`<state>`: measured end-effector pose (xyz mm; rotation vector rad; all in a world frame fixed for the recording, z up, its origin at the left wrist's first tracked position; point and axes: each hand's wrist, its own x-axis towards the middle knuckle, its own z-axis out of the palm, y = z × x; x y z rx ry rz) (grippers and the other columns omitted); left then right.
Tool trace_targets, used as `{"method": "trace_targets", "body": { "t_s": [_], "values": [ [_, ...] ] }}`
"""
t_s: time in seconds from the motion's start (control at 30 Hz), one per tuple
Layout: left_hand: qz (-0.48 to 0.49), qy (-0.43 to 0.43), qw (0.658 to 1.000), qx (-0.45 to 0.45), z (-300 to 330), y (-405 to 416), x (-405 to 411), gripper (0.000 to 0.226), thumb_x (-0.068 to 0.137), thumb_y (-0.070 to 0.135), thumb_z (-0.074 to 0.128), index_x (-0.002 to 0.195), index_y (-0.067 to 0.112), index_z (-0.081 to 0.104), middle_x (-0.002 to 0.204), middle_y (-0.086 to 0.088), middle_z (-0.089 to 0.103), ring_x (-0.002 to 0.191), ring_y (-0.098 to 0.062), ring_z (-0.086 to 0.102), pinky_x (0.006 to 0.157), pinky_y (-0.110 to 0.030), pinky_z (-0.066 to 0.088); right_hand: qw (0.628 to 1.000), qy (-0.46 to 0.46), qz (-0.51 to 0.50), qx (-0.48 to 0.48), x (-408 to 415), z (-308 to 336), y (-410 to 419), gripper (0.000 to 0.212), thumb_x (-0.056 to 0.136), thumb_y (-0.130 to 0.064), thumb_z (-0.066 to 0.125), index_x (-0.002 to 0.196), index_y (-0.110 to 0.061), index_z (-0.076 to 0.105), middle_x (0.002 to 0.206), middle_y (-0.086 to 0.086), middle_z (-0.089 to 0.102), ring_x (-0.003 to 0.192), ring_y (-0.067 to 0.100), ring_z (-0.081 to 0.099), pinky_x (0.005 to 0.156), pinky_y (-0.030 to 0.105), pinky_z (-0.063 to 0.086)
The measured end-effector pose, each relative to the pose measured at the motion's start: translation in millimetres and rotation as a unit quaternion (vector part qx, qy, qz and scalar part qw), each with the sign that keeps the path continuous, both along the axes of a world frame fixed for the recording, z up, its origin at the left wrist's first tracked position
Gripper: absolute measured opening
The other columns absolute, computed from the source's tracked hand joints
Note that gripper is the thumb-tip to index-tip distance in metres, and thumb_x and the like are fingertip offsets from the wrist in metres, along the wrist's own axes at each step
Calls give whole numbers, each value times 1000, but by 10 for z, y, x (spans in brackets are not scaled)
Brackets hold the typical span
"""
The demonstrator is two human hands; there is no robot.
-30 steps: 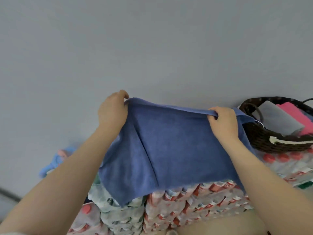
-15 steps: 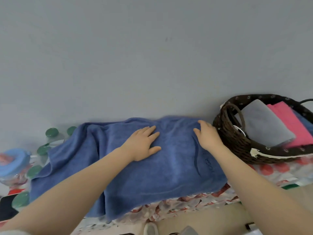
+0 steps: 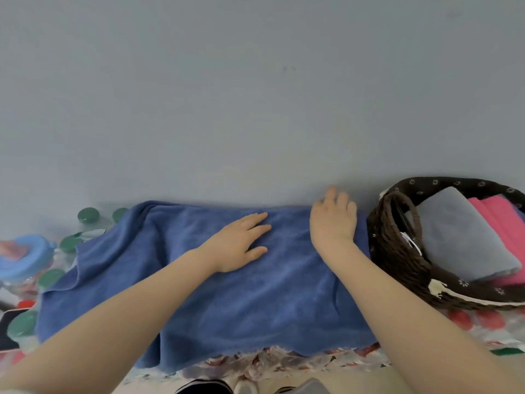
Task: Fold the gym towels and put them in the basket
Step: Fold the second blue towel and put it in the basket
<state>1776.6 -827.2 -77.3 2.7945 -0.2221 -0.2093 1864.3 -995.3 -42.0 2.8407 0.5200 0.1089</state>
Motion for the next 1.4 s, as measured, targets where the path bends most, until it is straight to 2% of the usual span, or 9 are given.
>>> {"method": "trace_targets", "body": {
  "t_s": [0.27, 0.53, 0.7, 0.77, 0.87, 0.97, 1.1, 1.23, 1.4],
  "values": [
    [257, -111, 960, -20, 137, 916, -760, 56, 76, 32, 26, 106, 3, 63, 100, -17, 63, 92, -38, 57, 81, -45, 47, 878, 235, 317, 270, -602, 70, 1369, 27, 94, -11, 40, 113, -13, 58, 123, 5, 48, 103, 26, 54, 83, 37, 47],
    [359, -6, 933, 3, 134, 1587, -1701, 92, 52, 77, 47, 116, 11, 50, 115, -6, 53, 104, -25, 51, 90, -36, 43, 848, 248, 427, 193, -1169, -96, 2416, 22, 96, -8, 38, 105, -10, 58, 109, 11, 61, 103, 31, 55, 78, 39, 45],
    [350, -5, 936, -32, 143, 1817, -1766, 42, 81, 28, 60, 117, 11, 47, 113, -5, 53, 98, -24, 54, 84, -37, 45, 863, 296, 402, 76, -1285, -25, 2768, 23, 92, -17, 47, 111, -8, 56, 111, 13, 53, 100, 31, 56, 74, 36, 44],
    [329, 1, 944, -37, 162, 1908, -1776, 6, 82, 18, 50, 88, 17, 51, 90, -4, 55, 84, -27, 53, 77, -37, 44, 869, 284, 404, 33, -1297, -2, 2840, 8, 90, -16, 49, 90, -11, 56, 87, 6, 52, 86, 30, 56, 62, 31, 39],
    [313, 34, 945, -87, 198, 2039, -1809, 24, 83, 17, 46, 62, 20, 35, 64, 5, 41, 68, -21, 42, 62, -31, 34, 882, 277, 382, 9, -1265, 99, 2912, 20, 85, -10, 51, 67, -15, 44, 70, 4, 49, 74, 26, 49, 49, 27, 29],
    [353, 50, 895, -269, 212, 2168, -1829, 18, 87, 12, 48, 70, 13, 44, 64, 2, 44, 66, -17, 41, 60, -26, 34, 908, 222, 328, 137, -1190, 193, 3012, 22, 86, -13, 49, 66, -20, 45, 86, 9, 60, 82, 28, 54, 58, 27, 32],
    [398, 65, 756, -516, 204, 2354, -1803, 21, 92, 25, 50, 91, 5, 56, 87, -9, 57, 81, -21, 52, 81, -36, 47, 889, 125, 223, 379, -1205, 296, 3264, 32, 90, -18, 45, 59, -18, 39, 58, -2, 46, 66, 26, 49, 46, 29, 27],
    [464, 53, 666, -582, 145, 2474, -1817, 32, 89, 39, 49, 98, 11, 62, 97, -9, 64, 90, -21, 53, 91, -36, 41, 840, 208, 204, 457, -1357, 227, 3446, 23, 95, -15, 42, 113, -14, 56, 108, 7, 67, 102, 27, 61, 88, 38, 47],
    [424, 137, 671, -592, 29, 2561, -2068, 35, 88, 43, 55, 91, 9, 63, 72, -2, 62, 68, -15, 58, 69, -27, 49, 865, 295, 245, 325, -1670, -16, 3192, 62, 95, -17, 44, 148, -23, 13, 152, 1, 29, 135, 21, 35, 110, 33, 32]
  ]
}}
